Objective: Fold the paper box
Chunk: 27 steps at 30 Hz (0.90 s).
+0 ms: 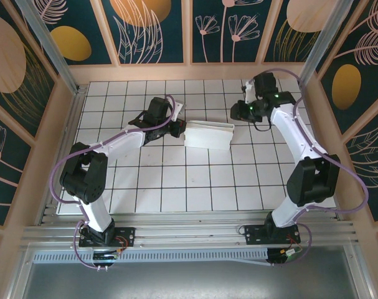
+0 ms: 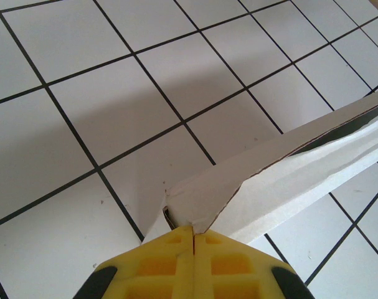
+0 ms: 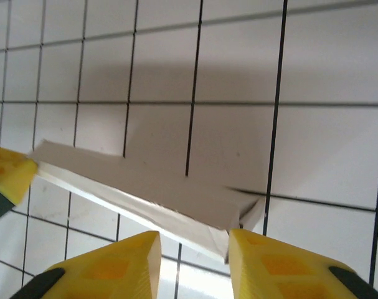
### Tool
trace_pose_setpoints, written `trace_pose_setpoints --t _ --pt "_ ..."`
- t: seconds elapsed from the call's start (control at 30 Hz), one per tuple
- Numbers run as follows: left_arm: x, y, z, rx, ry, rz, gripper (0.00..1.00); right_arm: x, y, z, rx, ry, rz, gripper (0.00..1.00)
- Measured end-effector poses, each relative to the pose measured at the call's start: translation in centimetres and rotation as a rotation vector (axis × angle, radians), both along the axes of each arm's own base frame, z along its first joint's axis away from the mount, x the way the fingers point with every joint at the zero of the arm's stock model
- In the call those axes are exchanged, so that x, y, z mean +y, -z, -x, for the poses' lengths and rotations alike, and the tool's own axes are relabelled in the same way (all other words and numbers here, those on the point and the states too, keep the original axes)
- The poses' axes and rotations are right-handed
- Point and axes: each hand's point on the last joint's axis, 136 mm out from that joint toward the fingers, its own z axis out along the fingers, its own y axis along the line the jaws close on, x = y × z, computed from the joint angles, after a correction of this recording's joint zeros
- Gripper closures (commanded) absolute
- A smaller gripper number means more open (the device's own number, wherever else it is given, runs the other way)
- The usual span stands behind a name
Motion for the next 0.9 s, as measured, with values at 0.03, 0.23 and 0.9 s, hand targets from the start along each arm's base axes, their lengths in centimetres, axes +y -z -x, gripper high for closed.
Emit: trace_pose_setpoints --t 0.03,0.23,0.9 --pt "0.0 0.0 0.0 0.000 0.000 0.000 1.00 0.0 -0.7 -0.4 -0.022 0.002 -0.003 0.79" --pt "0.0 0.0 0.0 0.000 0.000 0.000 1.00 1.7 -1.1 -1.9 -0.053 -0.018 -0.017 0.86" --pt "0.0 0.0 0.0 0.004 0.000 -0.002 1.00 5.1 6.1 1.3 0.064 -0.144 0.064 1.00"
